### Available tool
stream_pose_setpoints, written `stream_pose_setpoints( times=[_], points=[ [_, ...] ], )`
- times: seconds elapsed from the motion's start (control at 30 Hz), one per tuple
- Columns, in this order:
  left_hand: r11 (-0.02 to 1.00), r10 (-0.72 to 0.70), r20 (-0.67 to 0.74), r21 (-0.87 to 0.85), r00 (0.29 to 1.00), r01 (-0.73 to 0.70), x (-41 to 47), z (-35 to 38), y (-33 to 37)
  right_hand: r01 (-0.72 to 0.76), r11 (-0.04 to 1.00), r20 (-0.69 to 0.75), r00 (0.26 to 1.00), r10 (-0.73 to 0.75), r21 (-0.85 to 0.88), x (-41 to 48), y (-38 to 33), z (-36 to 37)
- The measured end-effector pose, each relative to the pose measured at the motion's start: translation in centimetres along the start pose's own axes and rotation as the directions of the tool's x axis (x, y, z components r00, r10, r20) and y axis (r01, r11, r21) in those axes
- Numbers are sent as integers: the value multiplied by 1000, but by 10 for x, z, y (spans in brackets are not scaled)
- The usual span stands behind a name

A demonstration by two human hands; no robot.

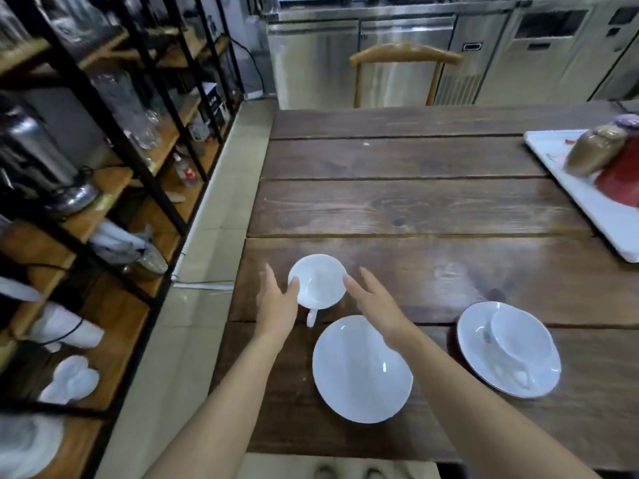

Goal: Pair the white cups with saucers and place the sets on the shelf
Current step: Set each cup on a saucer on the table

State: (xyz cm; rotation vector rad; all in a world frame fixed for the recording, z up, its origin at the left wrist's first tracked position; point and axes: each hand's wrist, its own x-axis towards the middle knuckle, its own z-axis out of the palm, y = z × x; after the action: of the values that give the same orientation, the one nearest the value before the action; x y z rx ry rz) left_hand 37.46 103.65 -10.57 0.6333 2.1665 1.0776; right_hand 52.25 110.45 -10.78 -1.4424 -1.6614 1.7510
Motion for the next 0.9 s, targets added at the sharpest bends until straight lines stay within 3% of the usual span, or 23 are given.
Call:
stream_pose_setpoints(
  times=[0.13, 0.2, 0.27, 0.33, 0.43, 0.6, 0.73, 0.9],
  points=[
    [901, -155, 255, -360, 955, 242, 6, -6, -5, -91, 970, 194, 980, 47, 224, 11, -3, 14],
    [803, -151, 331, -509, 931, 311, 8, -8, -4, -117, 935, 250, 968, 32, 334, 12, -7, 14],
    [803, -97, 392, -512, 915, 305, 9, -11, 0, -119, 925, 258, 966, 23, 361, 12, -12, 13],
    [848, -73, 367, -467, 928, 251, 10, -12, 3, -109, 924, 197, 980, 37, 367, 12, -13, 11],
    [886, -107, 230, -419, 967, 197, 12, -14, 7, -45, 946, -14, 999, 52, 320, 9, -14, 11],
    [858, -68, 277, -474, 958, 198, 3, -17, 22, 86, 972, -348, 937, -5, 218, 2, -13, 5],
    [873, -54, 297, -450, 953, 190, -19, -6, 30, 161, 979, -483, 872, -82, 125, -11, -4, -3],
    [922, -97, 327, -327, 940, 209, -40, 5, 19, 117, 993, -501, 860, -94, 16, -33, 19, -11]
  ],
)
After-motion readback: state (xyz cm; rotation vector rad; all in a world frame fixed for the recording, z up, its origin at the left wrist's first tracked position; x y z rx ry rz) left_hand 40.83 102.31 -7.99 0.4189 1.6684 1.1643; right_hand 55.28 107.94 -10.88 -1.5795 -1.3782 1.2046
